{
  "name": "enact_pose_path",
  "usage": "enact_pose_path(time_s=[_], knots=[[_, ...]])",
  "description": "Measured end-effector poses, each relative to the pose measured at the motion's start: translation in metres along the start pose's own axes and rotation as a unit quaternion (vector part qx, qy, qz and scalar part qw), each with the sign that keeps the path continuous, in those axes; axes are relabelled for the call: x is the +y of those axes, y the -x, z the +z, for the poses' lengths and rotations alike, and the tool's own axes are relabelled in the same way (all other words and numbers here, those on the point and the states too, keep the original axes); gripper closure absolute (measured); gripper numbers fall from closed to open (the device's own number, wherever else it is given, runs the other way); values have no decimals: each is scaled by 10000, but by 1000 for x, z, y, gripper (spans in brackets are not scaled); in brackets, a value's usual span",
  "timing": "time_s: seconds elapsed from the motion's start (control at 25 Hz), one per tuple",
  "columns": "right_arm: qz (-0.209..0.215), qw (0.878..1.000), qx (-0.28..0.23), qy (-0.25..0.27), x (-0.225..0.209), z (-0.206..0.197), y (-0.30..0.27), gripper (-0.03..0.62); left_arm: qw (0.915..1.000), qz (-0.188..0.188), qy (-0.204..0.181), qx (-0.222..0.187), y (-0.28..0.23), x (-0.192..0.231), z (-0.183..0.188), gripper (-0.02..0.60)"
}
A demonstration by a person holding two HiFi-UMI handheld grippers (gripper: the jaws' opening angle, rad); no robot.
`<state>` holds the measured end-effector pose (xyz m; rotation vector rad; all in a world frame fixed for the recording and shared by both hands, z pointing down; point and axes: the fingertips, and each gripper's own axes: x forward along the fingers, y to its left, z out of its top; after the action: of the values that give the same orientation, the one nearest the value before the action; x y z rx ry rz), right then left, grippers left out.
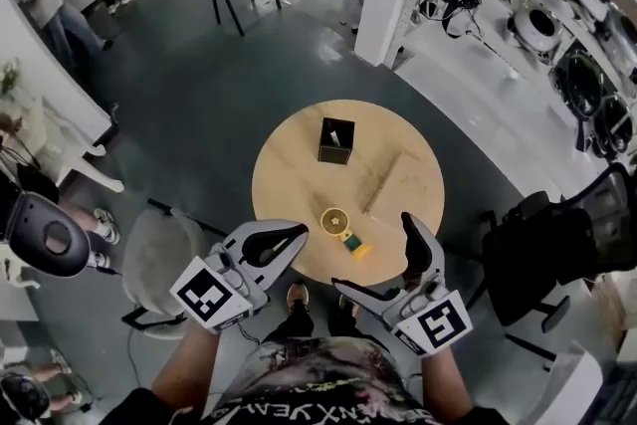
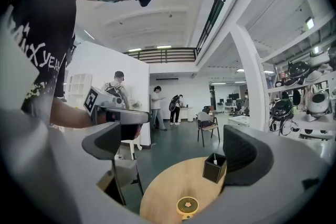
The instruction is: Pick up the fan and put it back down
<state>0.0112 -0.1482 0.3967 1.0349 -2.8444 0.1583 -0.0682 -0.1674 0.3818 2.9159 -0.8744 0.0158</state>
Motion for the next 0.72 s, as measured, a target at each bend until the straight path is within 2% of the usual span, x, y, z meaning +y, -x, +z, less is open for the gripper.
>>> enact_pose_path(time_s=[0.32, 0.72], knots=[[242, 9997, -18, -35, -25, -4, 11, 8, 9996, 228, -30, 146, -27, -12, -5, 569], [334, 9993, 162, -106, -42, -25, -2, 8, 9997, 251, -38, 70, -44, -12, 1, 569]])
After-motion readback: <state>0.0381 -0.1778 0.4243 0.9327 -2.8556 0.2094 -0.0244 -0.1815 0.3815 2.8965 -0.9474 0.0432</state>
